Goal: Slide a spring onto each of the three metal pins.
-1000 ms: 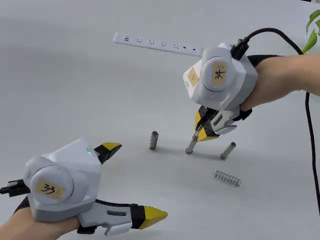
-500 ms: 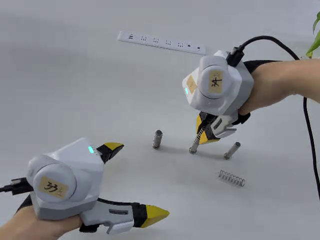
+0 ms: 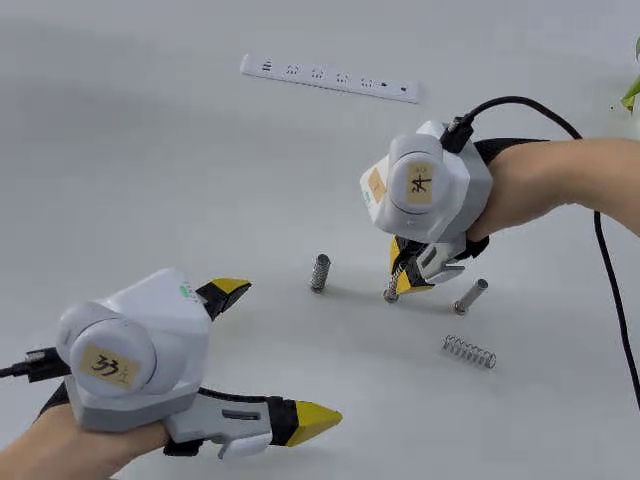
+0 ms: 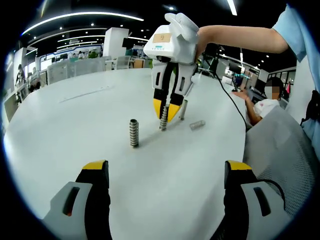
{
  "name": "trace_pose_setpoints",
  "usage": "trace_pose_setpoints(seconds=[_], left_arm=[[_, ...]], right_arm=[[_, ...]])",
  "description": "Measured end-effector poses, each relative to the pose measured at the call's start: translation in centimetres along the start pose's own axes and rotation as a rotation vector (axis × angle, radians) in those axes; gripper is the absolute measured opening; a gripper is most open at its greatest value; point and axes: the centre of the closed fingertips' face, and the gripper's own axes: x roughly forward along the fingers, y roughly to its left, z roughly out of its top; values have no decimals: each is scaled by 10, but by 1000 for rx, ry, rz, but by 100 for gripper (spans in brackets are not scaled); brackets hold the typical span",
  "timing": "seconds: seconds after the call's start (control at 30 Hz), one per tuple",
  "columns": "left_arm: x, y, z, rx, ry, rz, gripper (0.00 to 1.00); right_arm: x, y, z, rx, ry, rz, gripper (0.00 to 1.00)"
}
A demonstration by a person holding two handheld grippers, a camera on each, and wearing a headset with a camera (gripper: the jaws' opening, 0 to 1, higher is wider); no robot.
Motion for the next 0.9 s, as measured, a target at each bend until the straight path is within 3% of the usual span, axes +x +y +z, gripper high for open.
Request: trace_pose_setpoints(seconds=[0.9], left_arm=[[-1, -1, 2, -9, -10, 6, 94]], right_arm=[[10, 1, -3, 22, -6, -12, 9]])
